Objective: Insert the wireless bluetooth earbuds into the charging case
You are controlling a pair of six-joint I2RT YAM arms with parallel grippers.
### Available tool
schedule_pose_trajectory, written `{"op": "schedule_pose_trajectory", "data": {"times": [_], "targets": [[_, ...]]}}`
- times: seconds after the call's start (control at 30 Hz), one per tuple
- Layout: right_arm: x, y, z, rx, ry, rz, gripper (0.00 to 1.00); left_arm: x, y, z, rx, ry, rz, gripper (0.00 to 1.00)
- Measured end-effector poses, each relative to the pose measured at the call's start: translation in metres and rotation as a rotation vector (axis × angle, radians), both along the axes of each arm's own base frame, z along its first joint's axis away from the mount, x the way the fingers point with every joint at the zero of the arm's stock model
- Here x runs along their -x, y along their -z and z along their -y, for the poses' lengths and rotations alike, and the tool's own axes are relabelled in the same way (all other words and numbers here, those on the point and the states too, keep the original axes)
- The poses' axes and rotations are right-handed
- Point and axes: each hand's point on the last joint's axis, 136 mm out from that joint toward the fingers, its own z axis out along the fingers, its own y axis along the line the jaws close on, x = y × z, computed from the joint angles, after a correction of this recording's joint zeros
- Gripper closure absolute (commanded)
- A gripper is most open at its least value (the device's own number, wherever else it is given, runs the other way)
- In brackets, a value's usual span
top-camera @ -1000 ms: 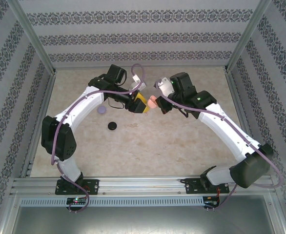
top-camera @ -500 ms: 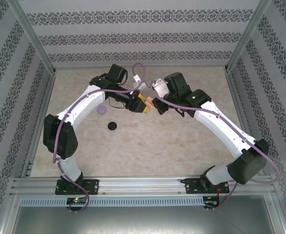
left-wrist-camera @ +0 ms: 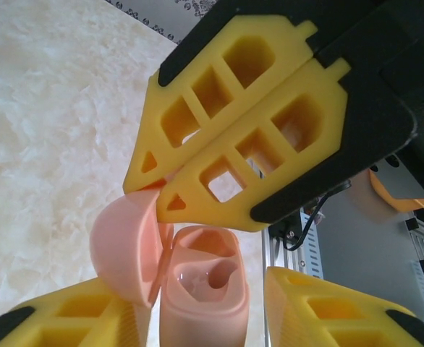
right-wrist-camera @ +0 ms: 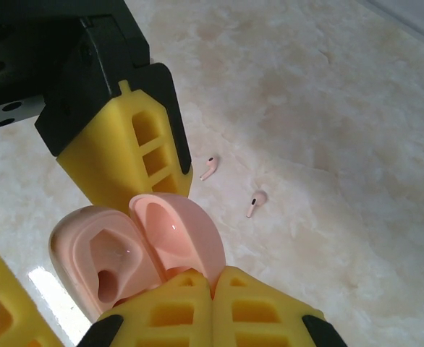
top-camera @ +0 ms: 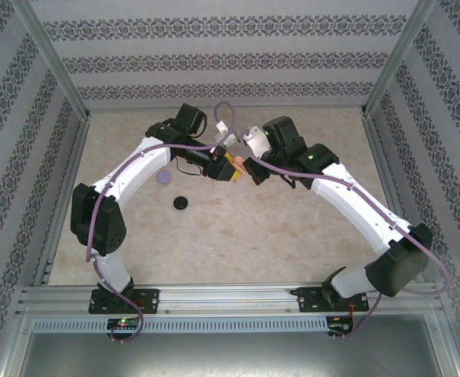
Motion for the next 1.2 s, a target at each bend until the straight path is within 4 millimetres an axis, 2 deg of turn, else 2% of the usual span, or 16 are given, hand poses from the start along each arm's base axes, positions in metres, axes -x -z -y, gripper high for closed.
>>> {"op": "schedule_pose_trajectory", "data": {"times": [0.43,0.47,0.5,0.53,0.6,0.63,0.73,0.83,0.93,1.0,1.1,1.2], "targets": [[0.000,0.001,0.001,0.006,0.002,-0.005,1.00,0.000,0.002,0.001,0.002,0.009,0.006,0.92],[0.000,0.000,0.001,0.006,0.002,-0.005,0.93,0.000,0.002,0.001,0.002,0.009,0.005,0.95],[0.000,0.000,0.001,0.006,0.003,-0.005,0.79,0.000,0.002,0.001,0.003,0.009,0.006,0.98],[0.000,0.000,0.001,0.003,0.009,-0.008,0.72,0.000,0.001,0.001,0.004,0.010,0.006,1.00],[-0.004,-0.001,0.005,0.010,0.038,-0.004,0.58,0.001,0.002,0.001,0.004,0.010,0.002,1.00],[-0.006,-0.002,0.009,0.003,0.055,-0.008,0.54,0.000,0.003,0.001,0.006,0.010,0.007,1.00],[-0.011,-0.011,0.017,-0.063,0.110,-0.025,0.48,0.000,0.011,-0.002,0.007,-0.015,0.014,1.00],[-0.014,-0.032,0.037,-0.169,0.184,-0.010,0.45,0.000,0.017,-0.016,0.006,-0.077,0.033,1.00],[-0.010,-0.046,0.056,-0.251,0.263,-0.012,0.42,-0.002,0.010,-0.034,0.018,-0.169,0.105,1.00],[-0.009,-0.049,0.057,-0.291,0.292,-0.031,0.42,-0.004,0.000,-0.045,0.033,-0.239,0.185,1.00],[-0.016,-0.039,0.048,-0.321,0.321,-0.093,0.42,-0.006,-0.018,-0.055,0.070,-0.341,0.319,1.00],[-0.026,-0.009,0.035,-0.309,0.358,-0.191,0.43,-0.012,-0.030,-0.068,0.095,-0.465,0.427,1.00]]}}
